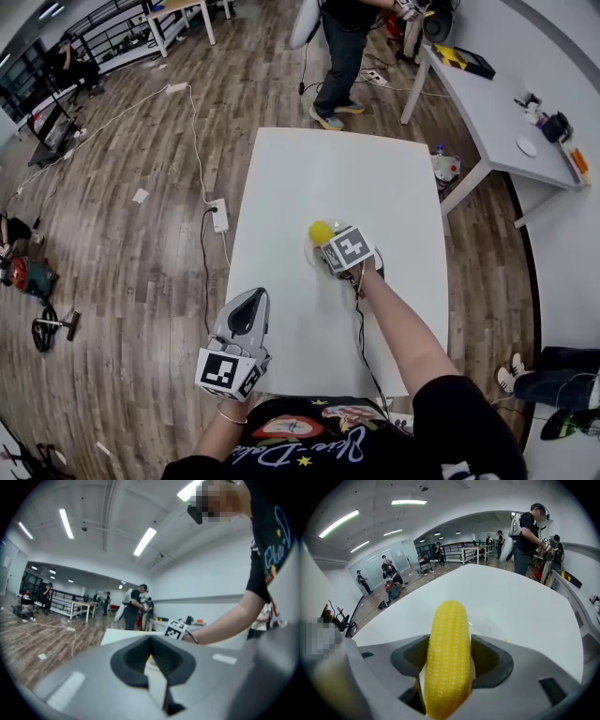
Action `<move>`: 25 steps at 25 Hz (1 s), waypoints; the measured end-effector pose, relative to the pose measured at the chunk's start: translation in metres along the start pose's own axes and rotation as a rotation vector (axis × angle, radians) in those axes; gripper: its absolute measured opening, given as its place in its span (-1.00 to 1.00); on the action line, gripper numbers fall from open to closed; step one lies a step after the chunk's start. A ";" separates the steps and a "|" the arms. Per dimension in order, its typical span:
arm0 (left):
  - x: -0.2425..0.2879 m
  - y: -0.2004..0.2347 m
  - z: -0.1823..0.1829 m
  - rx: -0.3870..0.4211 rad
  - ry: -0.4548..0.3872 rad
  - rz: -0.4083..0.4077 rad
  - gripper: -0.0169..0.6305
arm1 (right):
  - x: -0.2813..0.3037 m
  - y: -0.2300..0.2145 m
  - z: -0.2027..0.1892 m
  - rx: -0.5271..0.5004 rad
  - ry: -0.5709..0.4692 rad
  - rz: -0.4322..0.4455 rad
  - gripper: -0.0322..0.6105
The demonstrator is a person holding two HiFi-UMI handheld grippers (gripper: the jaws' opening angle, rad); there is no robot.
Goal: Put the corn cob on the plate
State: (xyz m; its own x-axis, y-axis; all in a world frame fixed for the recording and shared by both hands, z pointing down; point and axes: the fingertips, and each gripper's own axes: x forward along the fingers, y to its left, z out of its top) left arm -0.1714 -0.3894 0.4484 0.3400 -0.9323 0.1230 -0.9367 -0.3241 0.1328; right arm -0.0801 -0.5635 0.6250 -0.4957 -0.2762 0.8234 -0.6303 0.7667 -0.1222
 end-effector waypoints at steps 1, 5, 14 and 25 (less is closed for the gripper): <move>-0.001 0.000 0.000 0.000 0.001 0.000 -0.98 | 0.000 0.001 -0.001 -0.008 -0.002 -0.002 -0.05; -0.003 -0.001 0.003 0.003 -0.002 0.002 -0.98 | -0.003 0.000 -0.002 -0.016 -0.028 -0.006 -0.05; -0.010 -0.010 0.015 0.024 -0.038 -0.018 -0.98 | -0.092 0.020 0.021 0.044 -0.408 -0.068 -0.05; 0.005 -0.063 0.040 0.089 -0.093 -0.206 -0.98 | -0.219 0.089 -0.027 0.193 -0.749 -0.143 -0.85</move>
State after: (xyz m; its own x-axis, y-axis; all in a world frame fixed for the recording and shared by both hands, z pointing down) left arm -0.1141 -0.3799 0.4010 0.5195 -0.8544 0.0102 -0.8533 -0.5181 0.0583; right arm -0.0122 -0.4191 0.4489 -0.6297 -0.7342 0.2540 -0.7768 0.5990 -0.1943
